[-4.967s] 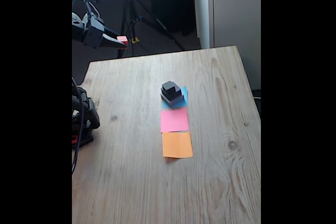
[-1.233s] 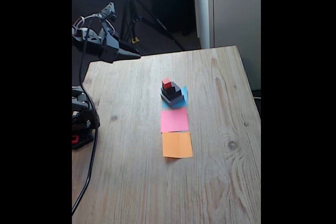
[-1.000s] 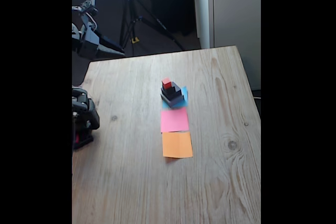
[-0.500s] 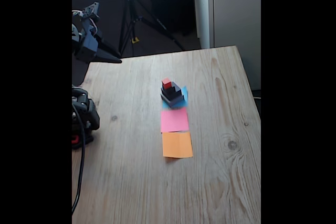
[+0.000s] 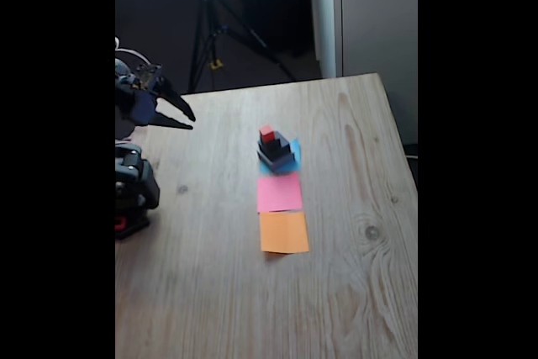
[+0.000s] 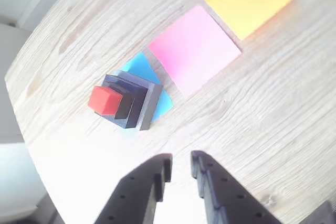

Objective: Tower of hanoi

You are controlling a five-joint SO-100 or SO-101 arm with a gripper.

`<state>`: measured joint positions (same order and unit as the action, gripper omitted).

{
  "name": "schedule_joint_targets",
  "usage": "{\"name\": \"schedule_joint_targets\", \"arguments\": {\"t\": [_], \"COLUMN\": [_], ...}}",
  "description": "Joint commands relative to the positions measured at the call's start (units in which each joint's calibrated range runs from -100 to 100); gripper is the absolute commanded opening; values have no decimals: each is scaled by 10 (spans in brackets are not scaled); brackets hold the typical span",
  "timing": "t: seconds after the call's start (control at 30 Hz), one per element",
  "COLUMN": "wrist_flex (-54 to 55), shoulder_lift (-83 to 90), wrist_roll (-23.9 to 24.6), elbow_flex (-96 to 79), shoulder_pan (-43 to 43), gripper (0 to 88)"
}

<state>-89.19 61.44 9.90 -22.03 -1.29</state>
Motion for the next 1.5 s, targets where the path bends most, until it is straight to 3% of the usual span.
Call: {"name": "schedule_joint_targets", "arguments": {"t": [0.0,0.23,0.37,0.5,0.6,0.8,1.47], "wrist_flex": [35,272,313,326,336,335,335], "shoulder_lift": [39,142,172,196,223,258,273], "wrist_roll": [200,337,386,547,592,644,659], "elbow_flex": [-89,-428,-511,-566,-615,-684,-776], "shoulder_pan": [28,50,50,36,28,30,12], "gripper": [2,1,1,1,1,1,1]}}
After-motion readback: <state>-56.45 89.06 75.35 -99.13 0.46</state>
